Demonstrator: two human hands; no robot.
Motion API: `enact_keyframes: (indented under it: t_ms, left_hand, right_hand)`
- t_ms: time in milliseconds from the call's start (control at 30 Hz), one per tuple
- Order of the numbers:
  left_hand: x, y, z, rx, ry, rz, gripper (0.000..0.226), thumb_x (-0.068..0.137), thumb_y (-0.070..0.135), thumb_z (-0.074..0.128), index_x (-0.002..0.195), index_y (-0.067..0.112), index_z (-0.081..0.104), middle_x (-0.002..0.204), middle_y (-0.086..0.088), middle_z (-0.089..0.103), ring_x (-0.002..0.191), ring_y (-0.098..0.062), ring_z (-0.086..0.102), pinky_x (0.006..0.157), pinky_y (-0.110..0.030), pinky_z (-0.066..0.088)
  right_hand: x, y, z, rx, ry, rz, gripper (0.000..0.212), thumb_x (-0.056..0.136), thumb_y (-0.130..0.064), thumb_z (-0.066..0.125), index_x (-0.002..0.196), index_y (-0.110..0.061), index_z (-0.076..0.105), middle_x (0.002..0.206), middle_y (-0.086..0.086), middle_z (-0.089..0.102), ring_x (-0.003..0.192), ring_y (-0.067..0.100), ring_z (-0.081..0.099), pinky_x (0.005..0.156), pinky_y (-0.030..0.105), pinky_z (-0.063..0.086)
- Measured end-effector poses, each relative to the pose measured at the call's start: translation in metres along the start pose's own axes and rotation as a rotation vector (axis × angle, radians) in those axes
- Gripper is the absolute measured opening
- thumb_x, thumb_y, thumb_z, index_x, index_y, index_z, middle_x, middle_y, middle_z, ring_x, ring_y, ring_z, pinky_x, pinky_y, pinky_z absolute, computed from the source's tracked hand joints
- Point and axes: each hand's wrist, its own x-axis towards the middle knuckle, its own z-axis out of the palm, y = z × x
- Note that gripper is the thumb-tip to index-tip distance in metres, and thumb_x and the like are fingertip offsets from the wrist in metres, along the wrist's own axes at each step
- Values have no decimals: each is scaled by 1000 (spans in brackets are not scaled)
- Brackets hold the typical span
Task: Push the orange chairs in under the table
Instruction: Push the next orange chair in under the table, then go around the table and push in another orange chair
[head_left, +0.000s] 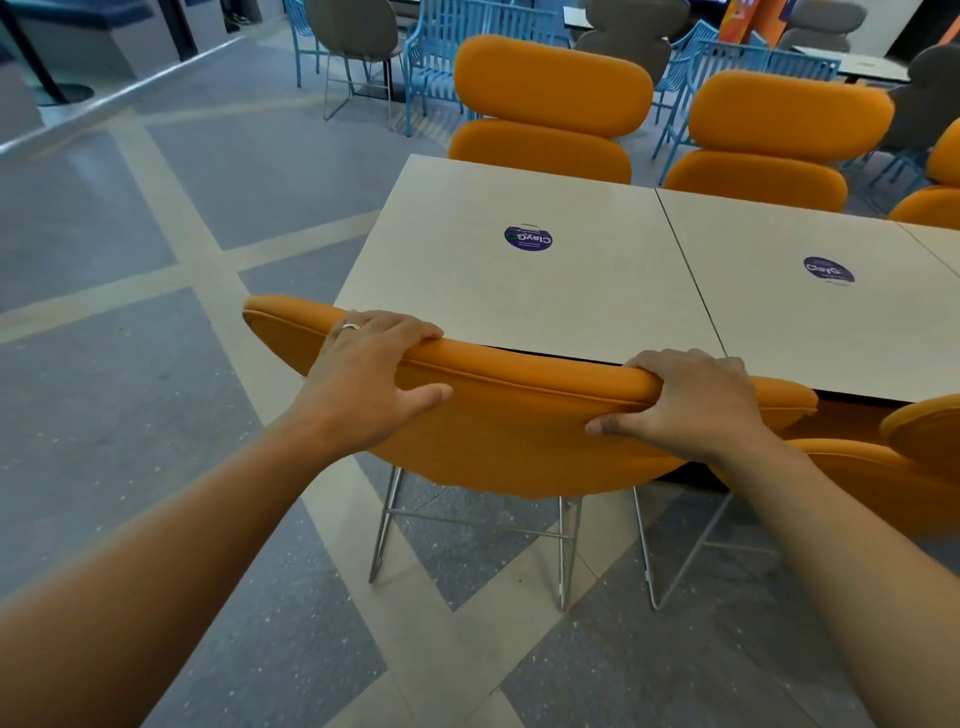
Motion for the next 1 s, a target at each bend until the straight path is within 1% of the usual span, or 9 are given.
enact_keyframes:
  t_ms: [133,200,267,433,533,600,767,867,1000]
  left_hand:
    - [-6,-24,-20,-55,110,-44,43,85,49,65,122,28,61,124,3,62,110,-13,51,94,-37,41]
    - [-8,-40,-31,-62,140,-69,40,85,47,65,119,25,64,119,2,65,99,-9,50,85,-29,41]
    - [-11,-58,-45,-62,162,-83,37,86,44,65,116,23,66,114,0,67,95,-8,50,82,-27,40]
    - [-24,-114,-79,-57,176,-134,34,85,39,67,112,18,68,113,-2,69,97,-11,56,85,-29,41]
    - [-35,-157,-96,-92,153,-190,33,83,42,68,109,22,69,110,1,69,105,-17,61,93,-37,47]
    - [-42,-181,-106,-101,140,-216,31,82,42,70,106,23,70,109,3,70,106,-17,62,96,-40,47]
    - [-55,-233,-126,-82,106,-293,28,83,41,69,106,24,69,109,4,69,104,-15,61,90,-31,42]
    - [-54,-258,-134,-82,85,-330,31,83,42,69,108,24,68,111,3,69,106,-17,60,88,-32,42]
    - [-42,-290,-144,-76,81,-356,32,83,43,68,109,24,67,110,3,69,106,-17,60,86,-34,43]
  right_hand:
    - [2,-47,-12,213,-79,-100,73,72,-84,58,128,-36,58,123,-9,64,109,17,57,100,49,46]
    - [6,-80,-15,300,-64,-155,64,80,-74,61,130,-34,59,127,-9,63,112,16,56,99,46,49]
    - [12,-112,-15,343,-43,-209,57,84,-66,63,130,-33,59,128,-8,63,112,16,57,97,43,51]
    - [33,-176,-13,427,10,-265,52,88,-57,66,133,-33,59,128,-9,64,108,12,59,91,35,53]
    - [49,-213,-11,450,25,-264,48,90,-56,64,133,-34,59,127,-11,65,105,11,60,85,29,52]
    - [58,-232,-11,454,38,-264,46,92,-55,62,133,-34,59,127,-10,65,105,11,60,86,31,53]
    - [89,-285,-11,448,4,-314,39,97,-48,58,133,-32,61,128,-7,65,105,13,58,92,36,53]
    - [115,-311,-12,421,-11,-351,35,99,-43,58,130,-30,63,127,-4,66,108,15,57,96,38,50]
    - [156,-340,-14,396,-54,-385,34,99,-38,59,130,-25,63,126,0,66,107,16,57,90,33,47]
